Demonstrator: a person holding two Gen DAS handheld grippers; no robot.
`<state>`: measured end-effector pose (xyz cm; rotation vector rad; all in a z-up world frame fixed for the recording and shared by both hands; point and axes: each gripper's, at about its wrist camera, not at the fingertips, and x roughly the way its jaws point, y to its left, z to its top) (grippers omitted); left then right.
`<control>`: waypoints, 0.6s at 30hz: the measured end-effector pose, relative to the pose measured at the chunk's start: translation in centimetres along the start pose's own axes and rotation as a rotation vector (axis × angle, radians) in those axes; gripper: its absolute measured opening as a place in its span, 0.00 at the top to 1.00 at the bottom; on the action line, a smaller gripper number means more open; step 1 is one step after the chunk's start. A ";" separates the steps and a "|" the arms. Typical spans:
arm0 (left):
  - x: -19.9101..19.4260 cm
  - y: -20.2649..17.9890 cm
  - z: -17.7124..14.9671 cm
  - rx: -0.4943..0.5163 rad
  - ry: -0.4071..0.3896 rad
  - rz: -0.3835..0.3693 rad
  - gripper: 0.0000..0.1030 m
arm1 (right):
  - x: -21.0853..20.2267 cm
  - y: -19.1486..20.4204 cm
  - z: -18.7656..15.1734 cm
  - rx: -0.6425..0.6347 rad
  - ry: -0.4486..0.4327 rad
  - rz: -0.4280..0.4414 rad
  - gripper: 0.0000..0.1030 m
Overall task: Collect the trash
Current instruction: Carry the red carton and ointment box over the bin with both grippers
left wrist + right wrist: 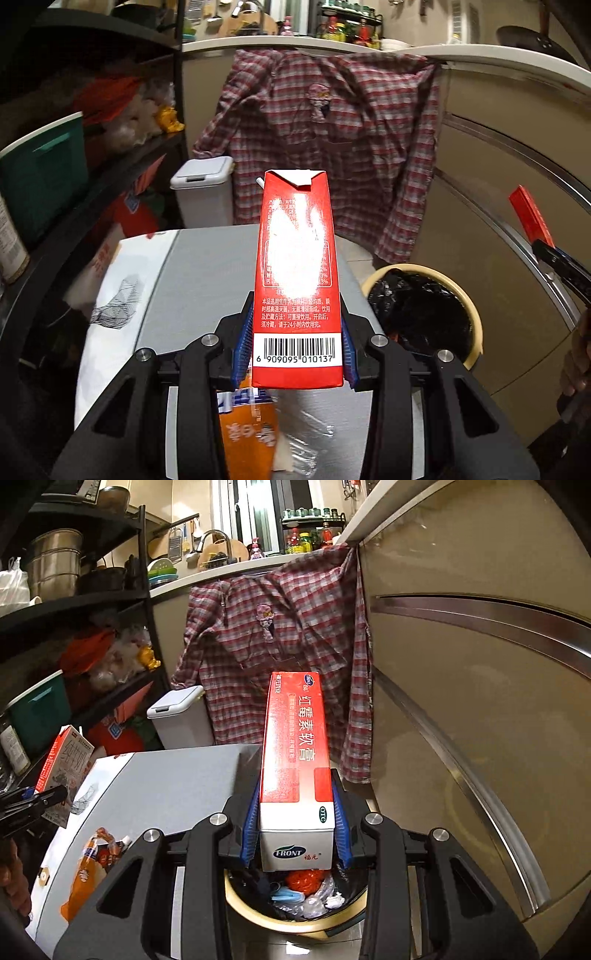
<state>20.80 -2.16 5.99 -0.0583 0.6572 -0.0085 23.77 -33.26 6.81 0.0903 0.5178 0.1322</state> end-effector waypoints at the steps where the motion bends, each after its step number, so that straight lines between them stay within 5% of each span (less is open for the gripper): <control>1: 0.1 -0.3 0.0 0.004 0.002 -0.003 0.63 | 0.2 -0.2 0.1 0.006 0.002 -0.001 0.67; 18: 2.1 -8.3 1.7 0.043 -0.015 -0.060 0.63 | 2.2 -2.4 0.9 0.055 0.010 -0.016 0.67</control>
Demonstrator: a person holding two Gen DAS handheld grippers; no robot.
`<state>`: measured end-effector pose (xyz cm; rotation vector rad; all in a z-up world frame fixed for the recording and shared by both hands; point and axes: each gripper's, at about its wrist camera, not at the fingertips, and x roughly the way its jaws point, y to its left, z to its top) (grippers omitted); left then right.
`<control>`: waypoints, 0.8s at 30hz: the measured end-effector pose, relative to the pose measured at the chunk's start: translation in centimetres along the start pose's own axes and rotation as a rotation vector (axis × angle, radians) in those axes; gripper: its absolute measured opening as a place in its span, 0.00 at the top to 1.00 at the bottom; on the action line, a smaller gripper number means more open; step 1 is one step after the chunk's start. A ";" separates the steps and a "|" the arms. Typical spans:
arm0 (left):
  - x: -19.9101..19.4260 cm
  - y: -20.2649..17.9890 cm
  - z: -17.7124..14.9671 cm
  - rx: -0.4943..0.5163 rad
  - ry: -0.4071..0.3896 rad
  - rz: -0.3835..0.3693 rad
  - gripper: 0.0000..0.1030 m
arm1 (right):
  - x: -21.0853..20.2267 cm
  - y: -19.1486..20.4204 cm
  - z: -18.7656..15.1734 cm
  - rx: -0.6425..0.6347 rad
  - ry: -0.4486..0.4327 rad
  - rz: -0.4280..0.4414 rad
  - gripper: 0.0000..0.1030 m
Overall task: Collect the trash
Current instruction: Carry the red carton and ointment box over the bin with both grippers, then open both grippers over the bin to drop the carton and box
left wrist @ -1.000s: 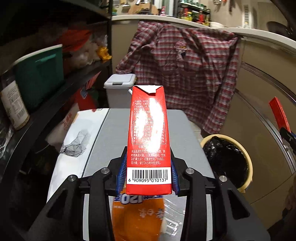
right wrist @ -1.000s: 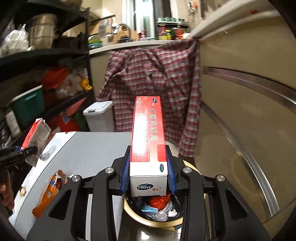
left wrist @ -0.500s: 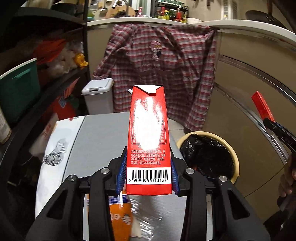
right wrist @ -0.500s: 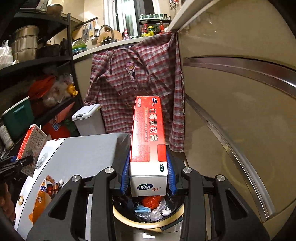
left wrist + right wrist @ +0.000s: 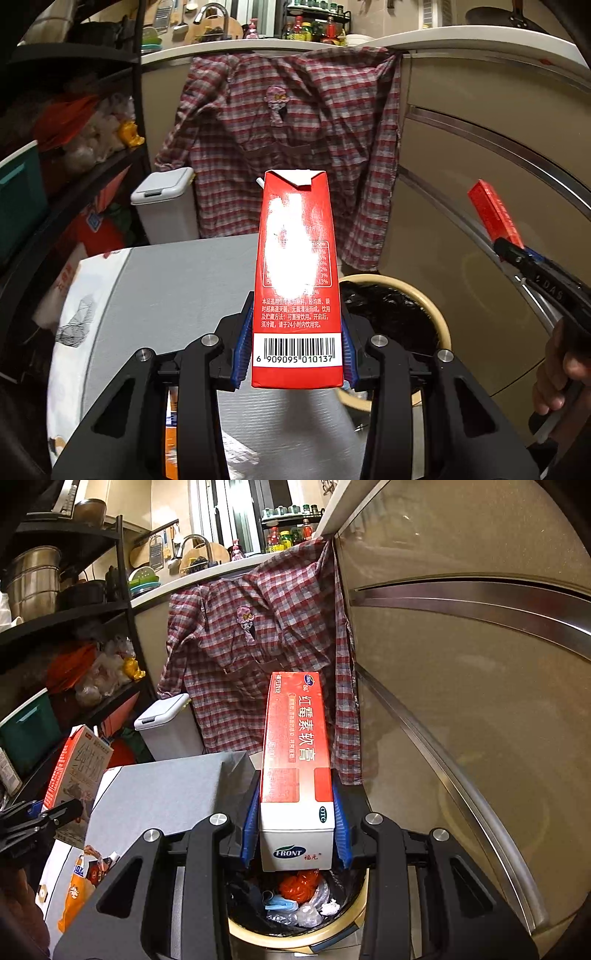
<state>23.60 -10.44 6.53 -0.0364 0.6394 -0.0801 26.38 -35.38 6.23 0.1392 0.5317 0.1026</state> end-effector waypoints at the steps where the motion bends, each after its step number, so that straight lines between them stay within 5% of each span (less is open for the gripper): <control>1: 0.2 -0.5 0.0 0.001 -0.001 -0.004 0.63 | 0.1 -0.1 0.0 0.000 0.001 -0.004 0.67; 24: 5.2 -6.3 0.3 0.053 0.044 -0.045 0.62 | 2.4 -0.5 0.7 -0.002 0.018 -0.016 0.67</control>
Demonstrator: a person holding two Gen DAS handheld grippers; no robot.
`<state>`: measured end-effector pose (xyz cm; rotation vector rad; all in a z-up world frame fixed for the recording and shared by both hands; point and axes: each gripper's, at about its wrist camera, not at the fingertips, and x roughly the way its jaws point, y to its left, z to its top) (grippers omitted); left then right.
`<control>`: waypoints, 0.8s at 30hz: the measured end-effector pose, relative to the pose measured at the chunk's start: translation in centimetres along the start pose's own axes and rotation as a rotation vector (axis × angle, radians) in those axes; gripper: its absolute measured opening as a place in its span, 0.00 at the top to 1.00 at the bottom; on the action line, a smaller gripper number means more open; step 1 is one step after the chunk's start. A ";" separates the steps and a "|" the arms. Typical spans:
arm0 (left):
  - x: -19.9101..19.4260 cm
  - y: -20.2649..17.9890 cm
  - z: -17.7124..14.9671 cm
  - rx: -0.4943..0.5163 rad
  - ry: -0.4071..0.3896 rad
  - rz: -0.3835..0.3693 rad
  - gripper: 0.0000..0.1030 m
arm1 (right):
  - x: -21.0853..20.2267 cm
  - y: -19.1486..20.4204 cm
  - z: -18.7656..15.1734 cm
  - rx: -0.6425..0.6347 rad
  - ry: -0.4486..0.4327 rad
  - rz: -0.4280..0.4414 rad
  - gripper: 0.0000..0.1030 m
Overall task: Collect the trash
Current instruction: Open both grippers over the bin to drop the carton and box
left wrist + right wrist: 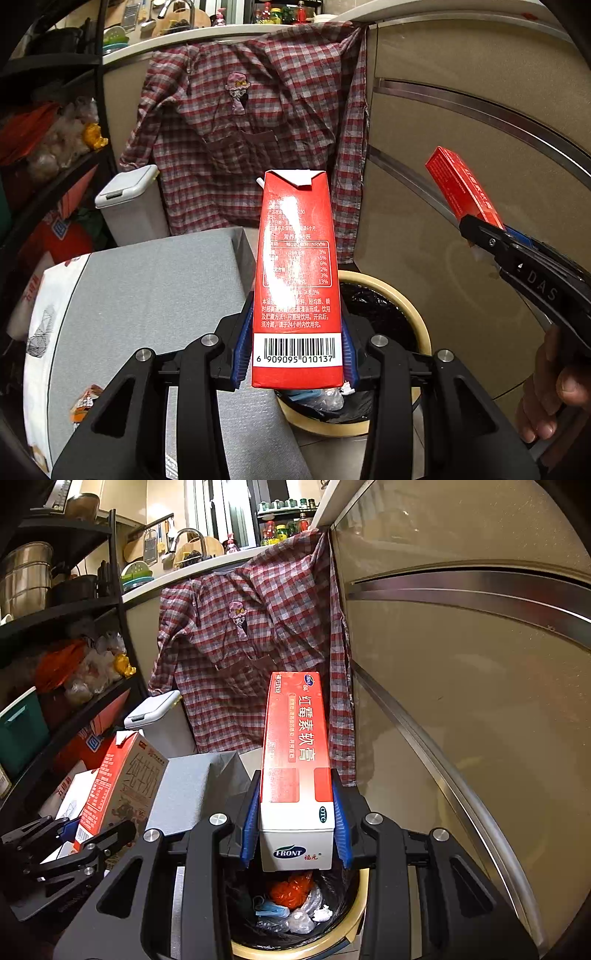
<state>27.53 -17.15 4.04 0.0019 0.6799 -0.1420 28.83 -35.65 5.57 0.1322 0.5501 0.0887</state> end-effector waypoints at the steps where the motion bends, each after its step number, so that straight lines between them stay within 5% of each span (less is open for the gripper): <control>1: 0.1 -0.1 -0.1 0.000 0.004 -0.003 0.62 | 0.1 0.1 0.0 -0.002 0.003 0.001 0.67; 24: 2.1 0.1 0.2 -0.005 0.054 -0.022 0.54 | 1.1 0.1 -0.1 -0.002 0.025 -0.001 0.56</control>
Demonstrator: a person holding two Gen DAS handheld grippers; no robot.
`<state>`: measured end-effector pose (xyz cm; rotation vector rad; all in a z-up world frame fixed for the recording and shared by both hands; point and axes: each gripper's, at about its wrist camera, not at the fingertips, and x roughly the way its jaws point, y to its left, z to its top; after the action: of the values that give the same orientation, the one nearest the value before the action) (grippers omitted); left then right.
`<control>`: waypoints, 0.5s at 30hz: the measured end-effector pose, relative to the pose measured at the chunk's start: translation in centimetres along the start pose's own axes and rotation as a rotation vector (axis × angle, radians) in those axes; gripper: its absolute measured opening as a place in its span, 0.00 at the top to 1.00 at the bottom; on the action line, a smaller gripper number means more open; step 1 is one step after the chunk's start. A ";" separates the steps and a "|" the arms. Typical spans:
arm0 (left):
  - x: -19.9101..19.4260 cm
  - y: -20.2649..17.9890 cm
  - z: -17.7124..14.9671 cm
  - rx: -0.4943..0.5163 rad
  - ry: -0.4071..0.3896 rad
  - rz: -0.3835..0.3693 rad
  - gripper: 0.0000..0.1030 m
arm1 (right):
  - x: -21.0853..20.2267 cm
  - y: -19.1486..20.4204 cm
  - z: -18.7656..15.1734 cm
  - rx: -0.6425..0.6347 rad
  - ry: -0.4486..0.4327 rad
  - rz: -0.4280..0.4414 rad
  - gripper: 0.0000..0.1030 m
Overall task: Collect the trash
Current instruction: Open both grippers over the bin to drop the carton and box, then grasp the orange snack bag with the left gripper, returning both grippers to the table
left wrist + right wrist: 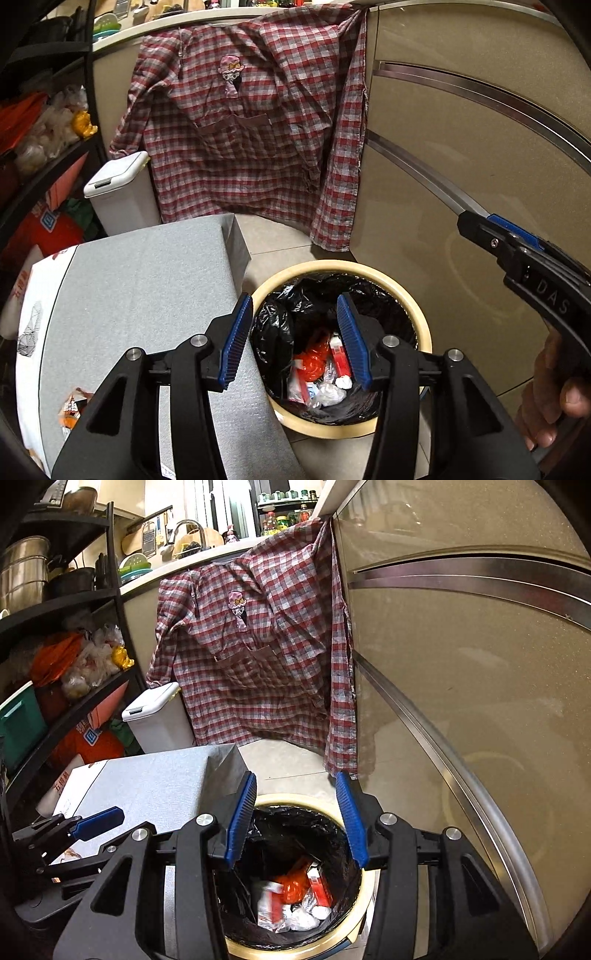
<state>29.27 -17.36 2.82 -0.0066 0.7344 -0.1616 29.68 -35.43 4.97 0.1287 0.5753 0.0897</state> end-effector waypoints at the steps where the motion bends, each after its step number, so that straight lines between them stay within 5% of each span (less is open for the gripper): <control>1: -0.1 0.1 -0.1 0.000 -0.001 0.001 0.54 | 0.0 0.0 0.0 -0.001 -0.002 0.000 0.56; 15: -6.6 6.0 -0.7 -0.018 -0.076 0.065 0.54 | -1.7 2.1 -0.1 -0.025 -0.049 0.032 0.56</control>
<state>24.86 -10.40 6.30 -0.0058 0.6597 -0.0917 28.12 -33.54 6.12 0.1152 0.5231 0.1248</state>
